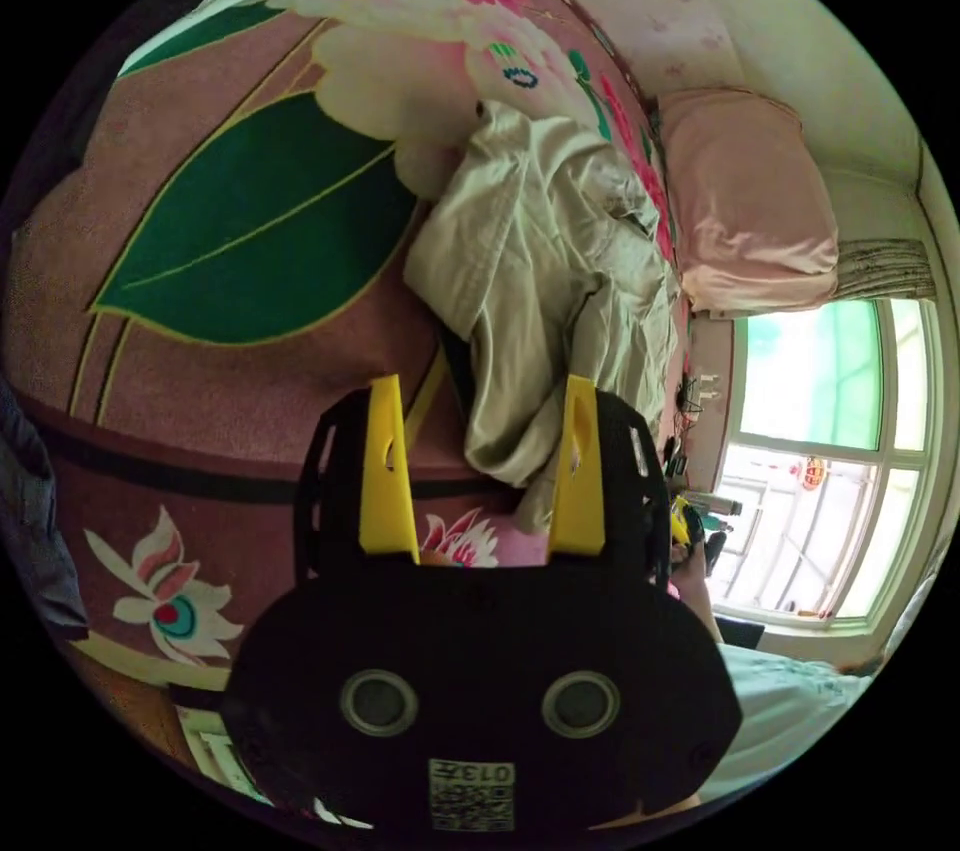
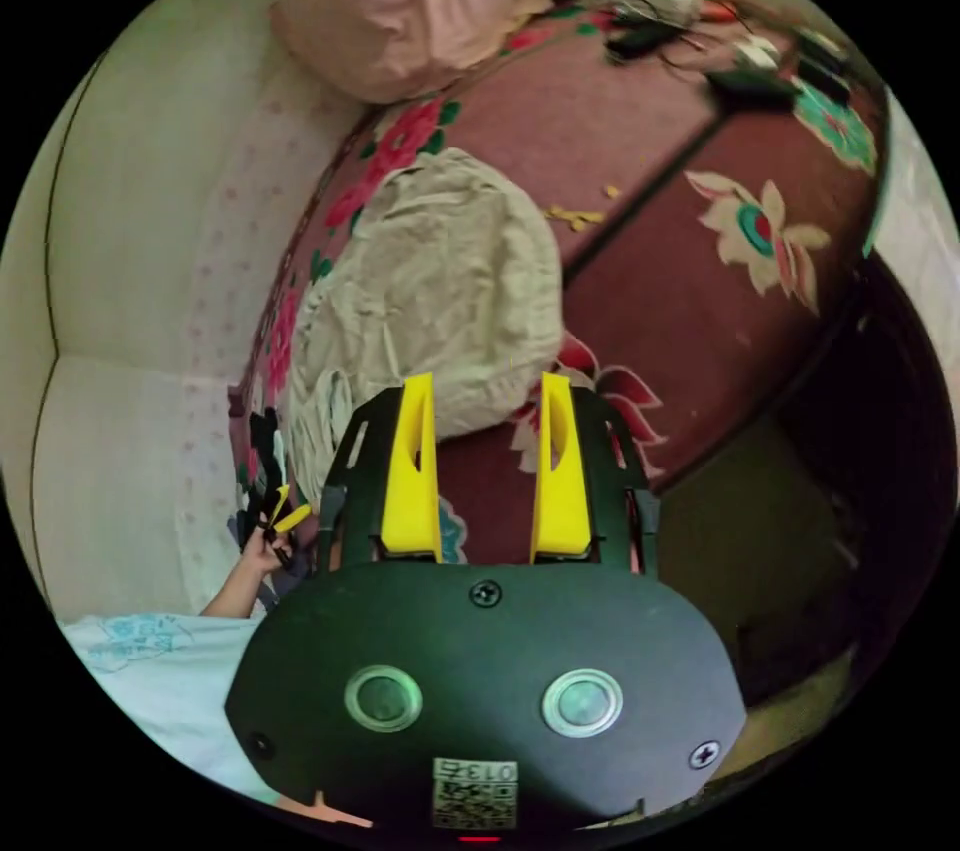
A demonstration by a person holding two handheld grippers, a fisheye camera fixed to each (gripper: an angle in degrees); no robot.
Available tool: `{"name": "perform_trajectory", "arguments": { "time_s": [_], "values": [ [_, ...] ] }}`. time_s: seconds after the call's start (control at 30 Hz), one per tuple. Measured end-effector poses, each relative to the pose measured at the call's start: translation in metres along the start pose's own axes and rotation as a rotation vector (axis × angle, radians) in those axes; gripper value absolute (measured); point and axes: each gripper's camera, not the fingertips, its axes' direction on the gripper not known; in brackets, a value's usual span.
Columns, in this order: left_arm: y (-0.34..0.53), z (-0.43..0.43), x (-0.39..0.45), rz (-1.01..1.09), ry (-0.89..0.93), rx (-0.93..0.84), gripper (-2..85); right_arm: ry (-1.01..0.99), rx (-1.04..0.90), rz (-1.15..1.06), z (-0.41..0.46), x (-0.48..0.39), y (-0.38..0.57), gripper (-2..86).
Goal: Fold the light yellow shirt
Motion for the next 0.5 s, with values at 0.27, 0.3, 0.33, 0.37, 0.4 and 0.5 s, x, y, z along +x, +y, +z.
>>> {"name": "perform_trajectory", "arguments": {
  "time_s": [0.27,0.3,0.33,0.37,0.4,0.5],
  "values": [
    [0.015,0.017,0.040,0.086,-0.196,-0.096,19.2,-0.137,-0.133,0.152,0.061,0.057,0.013,12.7],
    [0.019,0.017,0.037,0.073,-0.170,-0.091,17.5,-0.141,-0.136,0.153,0.064,0.057,0.013,12.2],
    [0.028,0.019,0.027,0.015,-0.130,-0.081,16.5,-0.171,-0.146,0.170,0.068,0.059,0.012,8.1],
    [0.033,0.024,0.014,-0.044,-0.061,-0.099,13.9,-0.192,-0.146,0.177,0.065,0.058,0.011,5.5],
    [0.035,0.027,0.007,-0.072,-0.013,-0.113,11.8,-0.188,-0.128,0.162,0.061,0.055,0.010,5.0],
    [0.044,0.033,-0.025,-0.165,0.237,-0.131,2.4,-0.097,-0.098,-0.052,0.034,0.011,0.000,3.5]
  ]
}}
